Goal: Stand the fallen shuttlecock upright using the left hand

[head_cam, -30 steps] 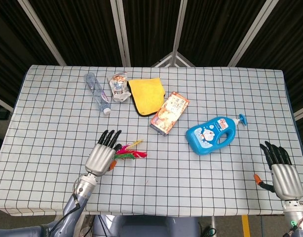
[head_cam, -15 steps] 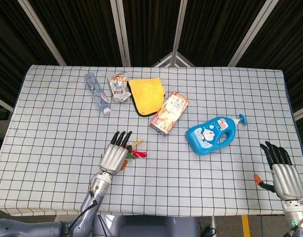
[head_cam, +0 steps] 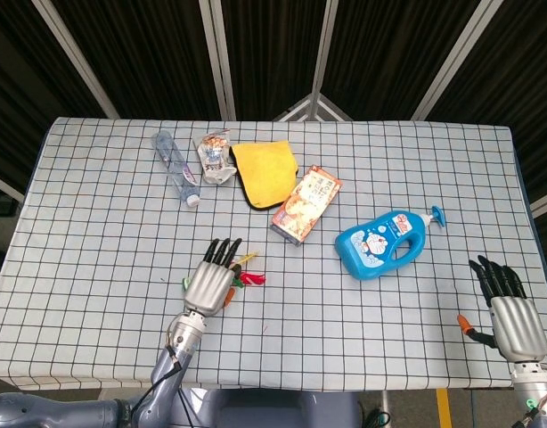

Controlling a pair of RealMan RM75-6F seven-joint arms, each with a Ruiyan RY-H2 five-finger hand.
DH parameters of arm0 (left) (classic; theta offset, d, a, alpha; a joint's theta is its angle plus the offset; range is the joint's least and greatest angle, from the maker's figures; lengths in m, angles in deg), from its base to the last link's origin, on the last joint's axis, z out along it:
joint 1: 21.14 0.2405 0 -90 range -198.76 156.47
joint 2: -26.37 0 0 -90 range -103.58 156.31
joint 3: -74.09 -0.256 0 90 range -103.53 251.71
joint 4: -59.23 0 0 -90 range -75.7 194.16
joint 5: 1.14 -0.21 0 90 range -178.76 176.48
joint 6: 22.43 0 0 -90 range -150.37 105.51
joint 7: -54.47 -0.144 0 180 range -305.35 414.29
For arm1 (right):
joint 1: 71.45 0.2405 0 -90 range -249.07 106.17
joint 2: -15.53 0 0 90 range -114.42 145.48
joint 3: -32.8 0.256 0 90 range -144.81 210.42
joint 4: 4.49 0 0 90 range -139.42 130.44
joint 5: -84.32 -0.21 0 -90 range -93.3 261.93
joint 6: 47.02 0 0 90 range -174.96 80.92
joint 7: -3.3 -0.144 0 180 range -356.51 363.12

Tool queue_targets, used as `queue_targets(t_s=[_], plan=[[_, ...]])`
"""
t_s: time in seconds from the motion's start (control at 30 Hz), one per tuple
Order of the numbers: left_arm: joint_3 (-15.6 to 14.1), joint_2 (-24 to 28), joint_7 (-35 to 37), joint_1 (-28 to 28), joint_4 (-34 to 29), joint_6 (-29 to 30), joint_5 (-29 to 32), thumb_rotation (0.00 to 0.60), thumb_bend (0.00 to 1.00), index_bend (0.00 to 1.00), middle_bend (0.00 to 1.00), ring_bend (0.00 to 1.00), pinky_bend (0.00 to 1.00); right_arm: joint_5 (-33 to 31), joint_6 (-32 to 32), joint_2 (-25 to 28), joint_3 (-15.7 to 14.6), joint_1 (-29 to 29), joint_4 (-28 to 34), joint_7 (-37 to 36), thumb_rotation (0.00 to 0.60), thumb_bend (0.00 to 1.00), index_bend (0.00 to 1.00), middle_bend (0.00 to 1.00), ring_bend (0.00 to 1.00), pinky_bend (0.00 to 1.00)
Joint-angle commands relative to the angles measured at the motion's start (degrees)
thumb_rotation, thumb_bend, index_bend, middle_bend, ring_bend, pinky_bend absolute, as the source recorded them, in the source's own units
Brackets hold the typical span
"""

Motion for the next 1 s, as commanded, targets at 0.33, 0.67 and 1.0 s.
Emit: queue_targets(t_s=[0.33, 0.67, 1.0], plan=[[-0.1, -1.0, 0.5, -0.5, 2.3, 0.7, 0.8, 0.600, 0.53, 0.53, 0.01, 0.00, 0.00, 0.0, -0.1, 0.0, 0.0, -0.1, 0.0, -0.2, 0.600, 0.33, 0.00, 0.00, 0.00, 0.00], [-0.1, -0.5, 1.4, -0.4, 2.2, 1.7, 0.7, 0.600, 0.64, 0.58, 0.03, 0.00, 0.00, 0.0, -0.2, 0.0, 0.1, -0.1, -0.1, -0.1, 0.600, 0.33, 0.00, 0.00, 0.00, 0.00], [-0.3, 1.7, 2.9, 0.1, -0.8, 3.0, -0.3, 0.600, 0.65, 0.58, 0.03, 0.00, 0.00, -0.1, -0.3, 0.0, 0.1, -0.1, -0.2, 0.0, 0.600, 0.33, 0.00, 0.00, 0.00, 0.00]])
